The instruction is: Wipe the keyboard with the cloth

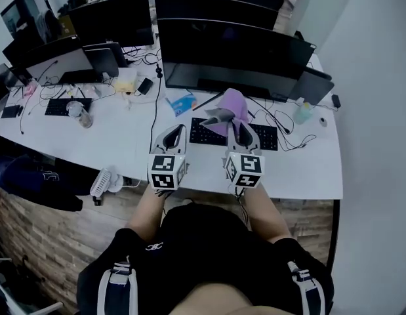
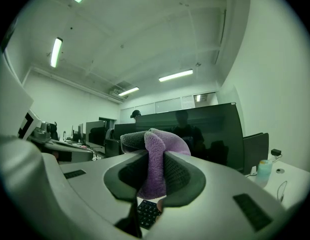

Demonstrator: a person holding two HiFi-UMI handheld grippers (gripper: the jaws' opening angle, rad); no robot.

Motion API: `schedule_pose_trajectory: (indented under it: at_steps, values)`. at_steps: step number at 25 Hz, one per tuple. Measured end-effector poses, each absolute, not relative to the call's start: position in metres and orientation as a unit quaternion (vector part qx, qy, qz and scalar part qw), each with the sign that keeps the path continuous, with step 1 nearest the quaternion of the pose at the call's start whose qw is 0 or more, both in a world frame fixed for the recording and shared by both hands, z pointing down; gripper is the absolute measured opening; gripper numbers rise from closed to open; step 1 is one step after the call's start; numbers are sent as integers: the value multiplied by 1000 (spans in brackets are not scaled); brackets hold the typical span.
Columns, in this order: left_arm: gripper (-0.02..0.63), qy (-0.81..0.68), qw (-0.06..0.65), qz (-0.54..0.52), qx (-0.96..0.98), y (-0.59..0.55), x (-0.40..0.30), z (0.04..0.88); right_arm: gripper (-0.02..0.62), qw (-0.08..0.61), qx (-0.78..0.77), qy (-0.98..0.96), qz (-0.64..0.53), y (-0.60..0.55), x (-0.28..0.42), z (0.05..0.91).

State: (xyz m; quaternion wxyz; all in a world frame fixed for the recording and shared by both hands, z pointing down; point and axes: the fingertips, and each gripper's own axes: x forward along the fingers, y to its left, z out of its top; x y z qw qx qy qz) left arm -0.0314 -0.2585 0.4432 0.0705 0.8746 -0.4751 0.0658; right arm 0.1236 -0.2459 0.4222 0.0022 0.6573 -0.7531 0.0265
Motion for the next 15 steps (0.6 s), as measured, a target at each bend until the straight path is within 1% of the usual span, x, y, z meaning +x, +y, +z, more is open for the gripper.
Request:
schedule_pose_trajectory:
  at_steps: [8, 15]
  values:
    - [12, -479, 82, 66, 871, -332, -72, 457, 91, 29, 656, -753, 44, -322, 90, 454]
    - [12, -492, 100, 77, 861, -350, -74, 473, 91, 82, 636, -762, 84, -365, 82, 508]
